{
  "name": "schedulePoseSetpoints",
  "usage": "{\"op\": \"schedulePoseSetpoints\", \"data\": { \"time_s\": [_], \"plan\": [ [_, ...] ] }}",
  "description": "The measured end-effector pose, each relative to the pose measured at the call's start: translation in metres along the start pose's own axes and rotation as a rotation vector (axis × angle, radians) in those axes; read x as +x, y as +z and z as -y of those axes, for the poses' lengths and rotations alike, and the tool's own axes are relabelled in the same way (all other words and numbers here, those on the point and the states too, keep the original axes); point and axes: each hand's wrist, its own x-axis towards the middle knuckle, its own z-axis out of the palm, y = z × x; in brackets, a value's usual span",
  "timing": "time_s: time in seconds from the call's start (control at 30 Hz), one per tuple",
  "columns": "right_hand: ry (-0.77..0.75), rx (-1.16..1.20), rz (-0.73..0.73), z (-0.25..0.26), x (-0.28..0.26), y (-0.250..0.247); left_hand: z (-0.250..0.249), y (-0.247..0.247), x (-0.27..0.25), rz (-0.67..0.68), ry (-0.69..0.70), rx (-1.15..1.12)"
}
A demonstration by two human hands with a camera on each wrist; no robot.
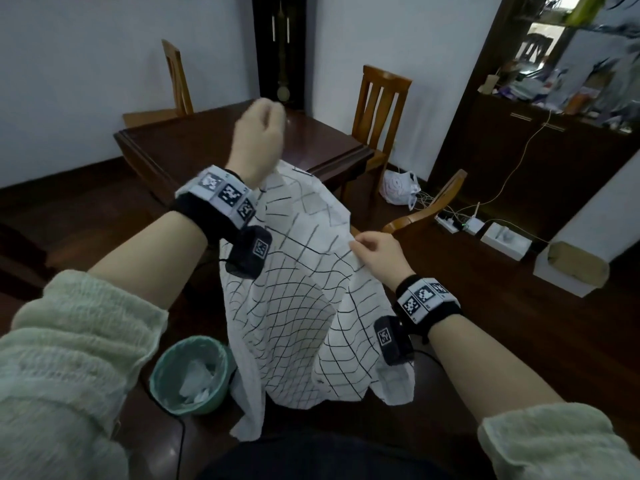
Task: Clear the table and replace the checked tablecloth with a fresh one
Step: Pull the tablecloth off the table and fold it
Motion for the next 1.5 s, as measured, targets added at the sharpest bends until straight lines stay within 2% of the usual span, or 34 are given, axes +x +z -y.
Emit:
{"op": "schedulePoseSetpoints", "data": {
  "time_s": [0.03, 0.13, 0.2, 0.27, 0.33, 0.57, 0.7, 0.8, 0.97, 1.13, 1.27, 1.33, 1.37, 1.43, 1.5],
  "plan": [
    [-0.039, 0.0, 0.004, 0.008, 0.002, 0.0, -0.004, 0.007, -0.009, 0.118, 0.052, 0.06],
    [-0.119, -0.046, 0.062, 0.027, 0.006, -0.001, -0.004, 0.02, -0.031, 0.627, 0.237, 0.321],
    [-0.155, -0.077, 0.113, 0.034, 0.005, -0.002, 0.001, 0.026, -0.042, 0.92, 0.326, 0.524],
    [-0.192, -0.082, 0.112, 0.035, 0.003, -0.004, 0.007, 0.032, -0.05, 1.108, 0.254, 0.603],
    [-0.199, -0.069, 0.091, 0.033, 0.0, -0.006, 0.015, 0.04, -0.057, 1.174, 0.175, 0.614],
    [-0.172, -0.013, 0.049, 0.024, -0.014, -0.015, 0.022, 0.053, -0.065, 1.107, 0.2, 0.647],
    [-0.061, 0.028, 0.195, 0.002, -0.027, -0.018, 0.024, 0.048, -0.06, 1.005, 0.179, 0.639],
    [0.039, -0.07, 0.262, -0.023, -0.04, -0.013, 0.022, 0.039, -0.056, 0.924, 0.134, 0.609],
    [0.228, -0.255, 0.201, -0.056, -0.045, -0.004, 0.019, 0.018, -0.049, 0.836, 0.073, 0.574],
    [0.299, -0.347, 0.223, -0.066, -0.046, 0.003, 0.026, -0.012, -0.042, 0.725, 0.014, 0.674],
    [0.37, -0.352, 0.053, -0.069, -0.04, -0.005, 0.032, -0.034, -0.044, 0.544, 0.018, 0.835],
    [0.323, -0.307, -0.071, -0.064, -0.036, -0.003, 0.032, -0.04, -0.046, 0.47, 0.043, 0.839],
    [0.243, -0.277, -0.127, -0.058, -0.035, 0.0, 0.03, -0.042, -0.046, 0.454, 0.048, 0.828],
    [-0.012, -0.254, -0.173, -0.043, -0.033, 0.013, 0.028, -0.045, -0.047, 0.438, 0.051, 0.809],
    [-0.254, -0.299, -0.138, -0.031, -0.031, 0.031, 0.026, -0.048, -0.048, 0.422, 0.053, 0.805]
  ]
}}
